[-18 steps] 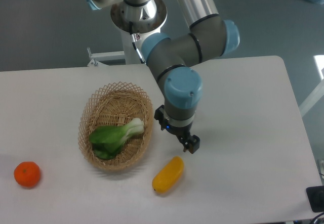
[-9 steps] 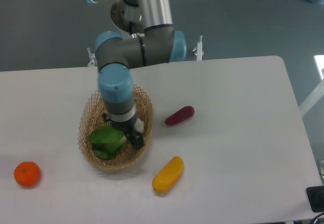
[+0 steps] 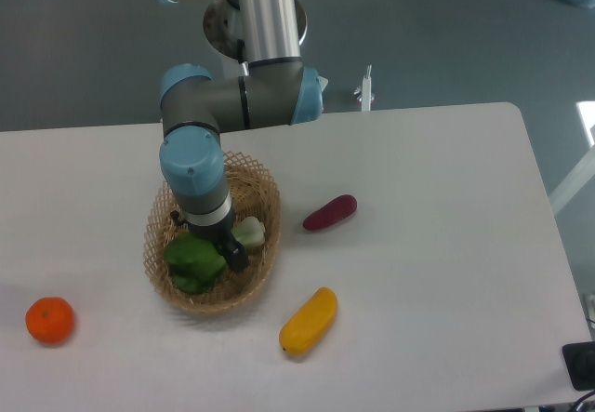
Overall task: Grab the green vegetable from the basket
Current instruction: 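Close the gripper on the bok choy stem, then lift the bok choy out of the basket and carry it aside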
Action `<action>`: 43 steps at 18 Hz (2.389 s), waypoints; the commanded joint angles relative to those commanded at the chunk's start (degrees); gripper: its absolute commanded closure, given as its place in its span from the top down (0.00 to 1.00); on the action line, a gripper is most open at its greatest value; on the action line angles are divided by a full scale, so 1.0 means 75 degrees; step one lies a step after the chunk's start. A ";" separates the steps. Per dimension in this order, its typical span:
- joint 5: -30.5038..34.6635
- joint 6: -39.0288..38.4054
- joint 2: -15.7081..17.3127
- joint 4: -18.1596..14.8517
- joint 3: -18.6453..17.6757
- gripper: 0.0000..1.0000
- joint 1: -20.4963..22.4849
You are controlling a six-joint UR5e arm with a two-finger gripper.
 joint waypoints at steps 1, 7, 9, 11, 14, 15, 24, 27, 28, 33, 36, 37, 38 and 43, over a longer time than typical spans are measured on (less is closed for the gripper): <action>0.0012 0.0011 -0.0012 0.0000 -0.0047 1.00 0.0000; 0.0024 0.0012 -0.0093 0.0116 -0.0117 1.00 0.0000; 0.0024 0.0023 -0.0187 0.0351 -0.0141 1.00 0.0000; 0.0024 0.0035 -0.0234 0.0387 -0.0153 0.91 0.0000; 0.0024 0.0035 -0.0211 0.0375 -0.0153 0.66 0.0000; 0.0024 0.0035 -0.0211 0.0387 -0.0118 0.62 0.0000; -0.0047 0.0058 0.0070 0.0002 0.0187 0.28 0.0316; -0.0070 0.0070 0.0117 -0.0234 0.0281 0.28 0.0410; -0.0070 0.0059 0.0129 -0.0246 0.0339 0.28 0.0457; -0.0665 0.0023 0.0304 -0.0595 0.0889 0.28 0.1076; -0.1743 -0.0012 0.0317 -0.1684 0.1871 0.28 0.1592; -0.1850 -0.0012 0.0223 -0.1896 0.2188 0.28 0.1652; -0.1863 -0.0012 0.0141 -0.1991 0.2435 0.28 0.1676; -0.1851 0.0082 -0.0222 -0.1969 0.2894 0.28 0.2167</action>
